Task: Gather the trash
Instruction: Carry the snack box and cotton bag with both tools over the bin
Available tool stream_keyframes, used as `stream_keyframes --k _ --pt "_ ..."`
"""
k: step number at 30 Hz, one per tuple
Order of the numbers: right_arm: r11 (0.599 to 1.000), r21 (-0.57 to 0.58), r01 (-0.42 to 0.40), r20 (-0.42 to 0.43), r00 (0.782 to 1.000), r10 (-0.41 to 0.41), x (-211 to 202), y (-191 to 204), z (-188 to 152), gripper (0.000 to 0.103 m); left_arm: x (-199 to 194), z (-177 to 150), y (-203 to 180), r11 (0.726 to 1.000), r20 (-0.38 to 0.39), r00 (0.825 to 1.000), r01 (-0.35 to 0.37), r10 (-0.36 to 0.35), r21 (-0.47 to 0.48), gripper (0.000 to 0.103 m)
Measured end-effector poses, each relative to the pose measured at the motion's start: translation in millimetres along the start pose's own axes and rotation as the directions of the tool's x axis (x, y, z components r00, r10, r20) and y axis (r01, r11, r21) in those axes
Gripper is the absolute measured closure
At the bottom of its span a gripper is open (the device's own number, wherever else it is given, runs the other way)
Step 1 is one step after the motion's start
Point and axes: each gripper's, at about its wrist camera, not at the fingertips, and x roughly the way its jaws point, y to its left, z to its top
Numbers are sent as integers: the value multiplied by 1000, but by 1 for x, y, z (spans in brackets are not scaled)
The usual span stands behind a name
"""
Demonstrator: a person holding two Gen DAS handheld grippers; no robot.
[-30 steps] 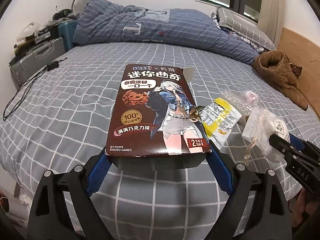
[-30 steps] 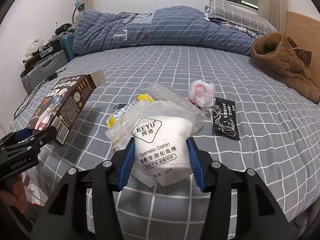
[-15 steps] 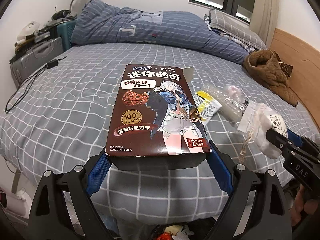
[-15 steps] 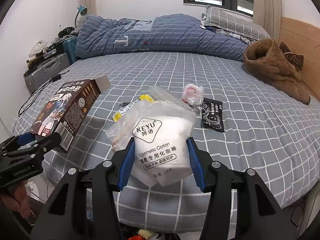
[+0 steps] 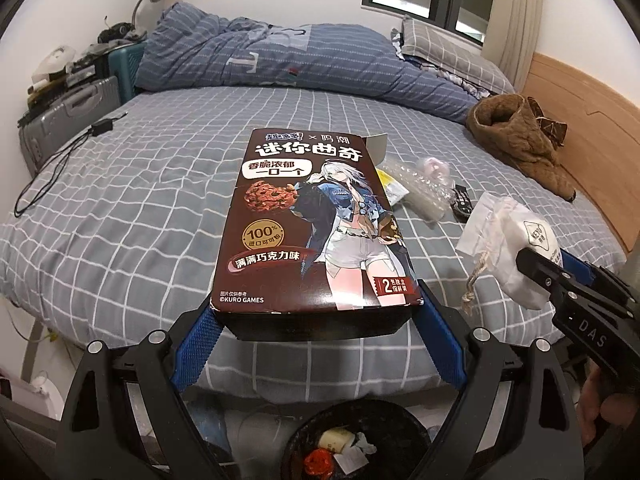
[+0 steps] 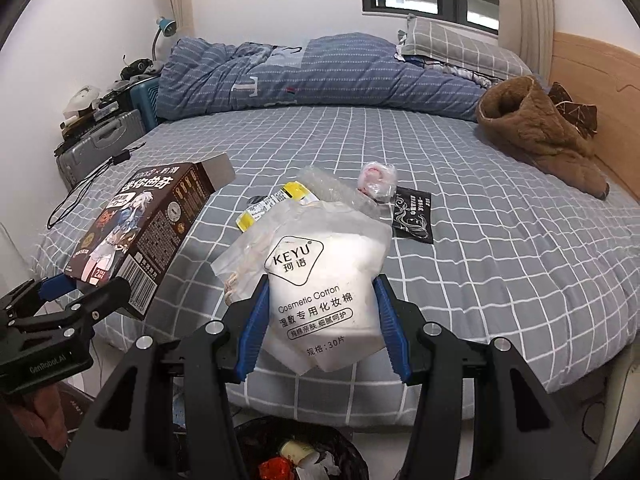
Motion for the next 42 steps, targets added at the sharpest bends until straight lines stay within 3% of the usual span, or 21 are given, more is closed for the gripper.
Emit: stream_keyframes --k 29,42 --pt "1000 -5 7 -25 1000 -7 -87 21 -54 54 -81 -65 -7 1000 -41 999 26 -26 -3 15" --pt "1000 7 15 -94 995 -15 -106 23 -94 54 -106 -94 -9 1000 -81 996 26 -25 6 15"
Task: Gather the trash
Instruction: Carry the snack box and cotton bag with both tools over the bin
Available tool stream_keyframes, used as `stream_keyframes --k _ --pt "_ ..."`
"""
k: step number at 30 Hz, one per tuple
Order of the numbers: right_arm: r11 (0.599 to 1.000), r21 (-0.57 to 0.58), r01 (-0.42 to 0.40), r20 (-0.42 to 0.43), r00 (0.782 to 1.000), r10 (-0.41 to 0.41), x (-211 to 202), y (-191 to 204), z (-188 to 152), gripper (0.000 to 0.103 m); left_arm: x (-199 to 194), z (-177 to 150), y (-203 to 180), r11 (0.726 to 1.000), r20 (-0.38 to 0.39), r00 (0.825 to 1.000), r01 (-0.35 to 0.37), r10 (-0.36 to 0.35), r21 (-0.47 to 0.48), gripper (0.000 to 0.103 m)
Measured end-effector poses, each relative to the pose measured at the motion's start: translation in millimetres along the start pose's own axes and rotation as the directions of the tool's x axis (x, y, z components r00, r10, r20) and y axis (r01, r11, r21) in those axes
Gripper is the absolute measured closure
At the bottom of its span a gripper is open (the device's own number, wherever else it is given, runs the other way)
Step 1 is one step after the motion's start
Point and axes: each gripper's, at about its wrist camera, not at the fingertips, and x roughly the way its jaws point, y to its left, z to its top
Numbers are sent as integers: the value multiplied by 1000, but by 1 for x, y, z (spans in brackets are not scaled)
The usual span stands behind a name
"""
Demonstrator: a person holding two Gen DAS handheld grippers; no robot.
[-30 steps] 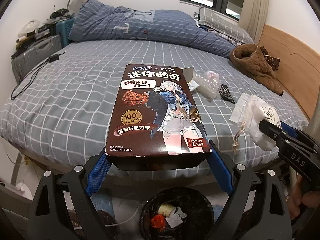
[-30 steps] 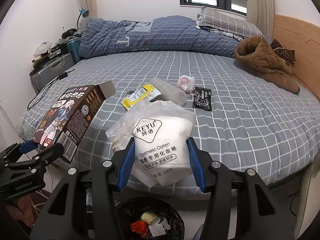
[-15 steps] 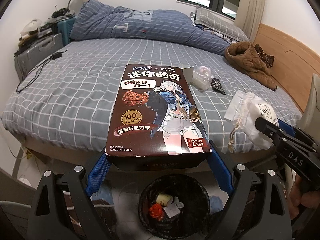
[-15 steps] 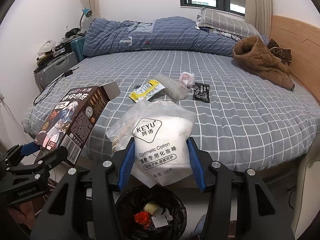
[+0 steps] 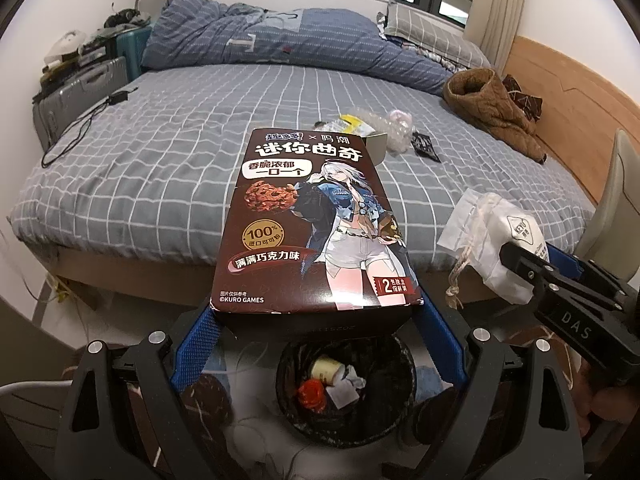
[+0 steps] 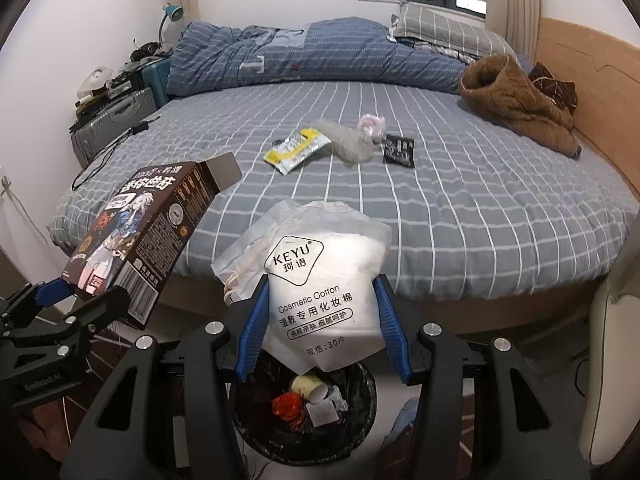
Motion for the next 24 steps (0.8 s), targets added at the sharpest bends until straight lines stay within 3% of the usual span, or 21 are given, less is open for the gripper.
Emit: stream_keyframes --k 13,24 --pt "1000 18 11 -94 996 -10 11 -2 -41 54 10 -42 -2 1000 -107 994 1 1 19 15" --pt "998 53 23 -195 981 -12 52 -17 -75 54 49 -63 -15 999 -184 983 31 -24 32 15"
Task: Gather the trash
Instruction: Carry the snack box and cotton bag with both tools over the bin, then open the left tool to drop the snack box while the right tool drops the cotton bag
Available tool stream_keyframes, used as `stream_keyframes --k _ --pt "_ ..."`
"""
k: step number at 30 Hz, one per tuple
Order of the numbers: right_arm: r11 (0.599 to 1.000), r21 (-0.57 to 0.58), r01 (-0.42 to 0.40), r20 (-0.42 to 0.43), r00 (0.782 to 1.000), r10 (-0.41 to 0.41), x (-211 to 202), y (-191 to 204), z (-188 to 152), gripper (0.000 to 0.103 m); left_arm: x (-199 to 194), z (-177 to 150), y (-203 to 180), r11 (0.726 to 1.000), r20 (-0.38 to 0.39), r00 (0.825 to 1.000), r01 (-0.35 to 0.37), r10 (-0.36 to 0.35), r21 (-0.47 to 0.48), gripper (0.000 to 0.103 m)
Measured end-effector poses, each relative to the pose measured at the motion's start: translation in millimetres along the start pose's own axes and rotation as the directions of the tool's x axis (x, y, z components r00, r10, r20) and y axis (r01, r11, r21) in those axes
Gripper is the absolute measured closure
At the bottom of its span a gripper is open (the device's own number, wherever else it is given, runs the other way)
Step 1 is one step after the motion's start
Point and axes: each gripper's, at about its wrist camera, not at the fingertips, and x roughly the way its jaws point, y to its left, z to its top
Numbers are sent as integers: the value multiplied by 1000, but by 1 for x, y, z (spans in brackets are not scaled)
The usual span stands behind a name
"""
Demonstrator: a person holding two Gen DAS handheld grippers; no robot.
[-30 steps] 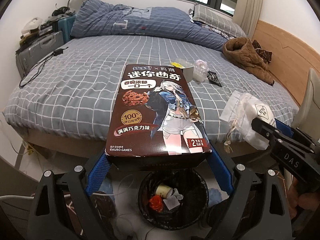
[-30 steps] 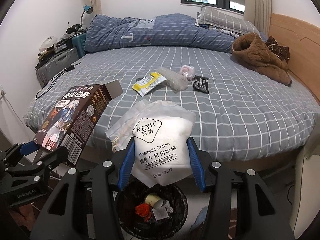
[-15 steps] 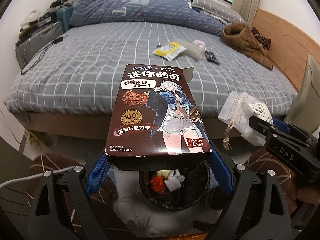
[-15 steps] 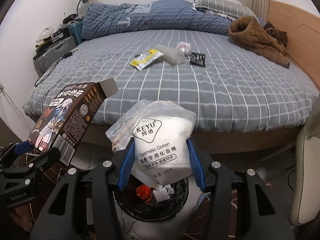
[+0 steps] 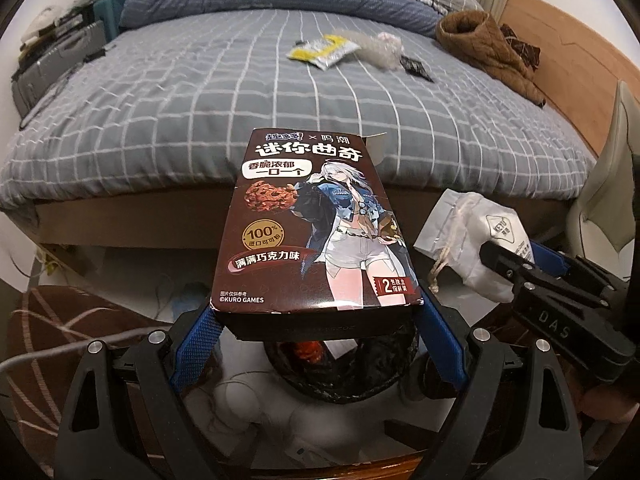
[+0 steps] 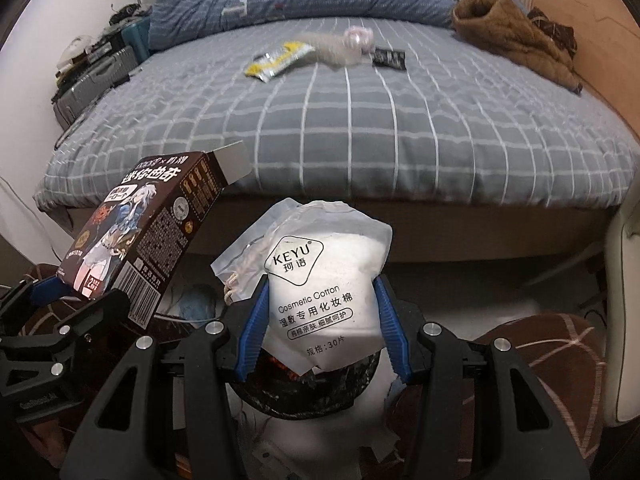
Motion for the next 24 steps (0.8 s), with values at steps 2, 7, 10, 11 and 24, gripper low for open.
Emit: stream_keyframes --k 2,7,10,11,24 --pt "1000 13 5 -17 1000 -5 8 -7 -2 54 10 -1 -2 1000 -20 1000 5 -5 2 15" --pt "999 42 23 -45 999 -22 19 -23 -5 54 37 -5 -12 1000 -75 997 18 -16 20 15" --pt "997 65 42 -60 997 -38 22 -37 -9 54 54 -6 -21 999 -113 993 29 -24 40 15" --pt "996 74 49 -66 997 -44 22 -43 -11 54 57 -7 -23 999 -121 992 31 -26 45 15" --pt "985 135 106 -100 991 -93 21 -86 -28 54 104 -8 -56 993 -211 977 58 -36 103 15"
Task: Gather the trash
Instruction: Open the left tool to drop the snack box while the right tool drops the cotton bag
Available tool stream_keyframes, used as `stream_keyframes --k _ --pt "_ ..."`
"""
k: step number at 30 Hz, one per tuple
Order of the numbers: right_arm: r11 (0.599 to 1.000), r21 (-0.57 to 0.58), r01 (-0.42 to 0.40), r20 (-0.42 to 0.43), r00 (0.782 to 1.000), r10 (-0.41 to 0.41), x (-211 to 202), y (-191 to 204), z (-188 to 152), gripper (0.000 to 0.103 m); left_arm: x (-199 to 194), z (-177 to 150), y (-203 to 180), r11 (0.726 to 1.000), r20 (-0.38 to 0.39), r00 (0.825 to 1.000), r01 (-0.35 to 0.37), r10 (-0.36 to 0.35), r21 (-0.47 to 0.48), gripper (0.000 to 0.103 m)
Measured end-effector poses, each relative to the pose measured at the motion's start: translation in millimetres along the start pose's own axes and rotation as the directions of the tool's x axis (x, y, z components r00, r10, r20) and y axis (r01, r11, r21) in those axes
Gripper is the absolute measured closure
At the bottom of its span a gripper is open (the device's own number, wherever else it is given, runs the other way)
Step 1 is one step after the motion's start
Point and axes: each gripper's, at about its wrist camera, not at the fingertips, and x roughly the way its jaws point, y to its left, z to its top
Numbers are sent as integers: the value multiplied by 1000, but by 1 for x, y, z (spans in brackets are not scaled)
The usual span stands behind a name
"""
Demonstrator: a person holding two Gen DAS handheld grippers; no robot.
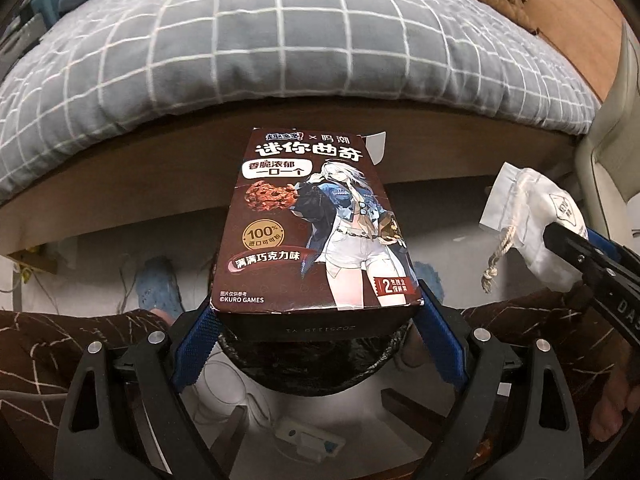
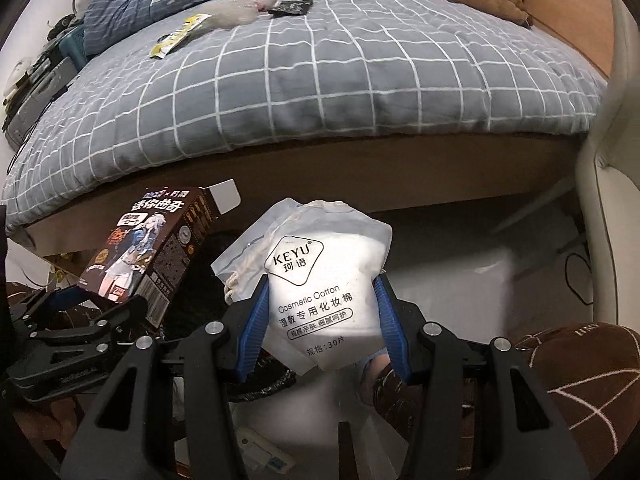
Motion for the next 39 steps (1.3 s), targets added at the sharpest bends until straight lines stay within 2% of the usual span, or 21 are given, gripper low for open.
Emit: stream_keyframes --k 3,15,24,39 --pt "1000 0 -5 -2 1000 5 2 0 0 54 3 0 -6 1000 7 1000 8 -8 14 14" --pt "999 -37 -32 -5 999 32 13 21 3 54 -6 3 11 1000 49 998 -30 30 0 6" --pt "992 -106 -67 -25 998 65 28 62 7 54 -20 4 53 996 82 994 -67 72 -64 6" --pt "970 -205 -133 -77 990 119 50 131 12 53 -35 -5 115 983 93 989 -102 118 -156 6"
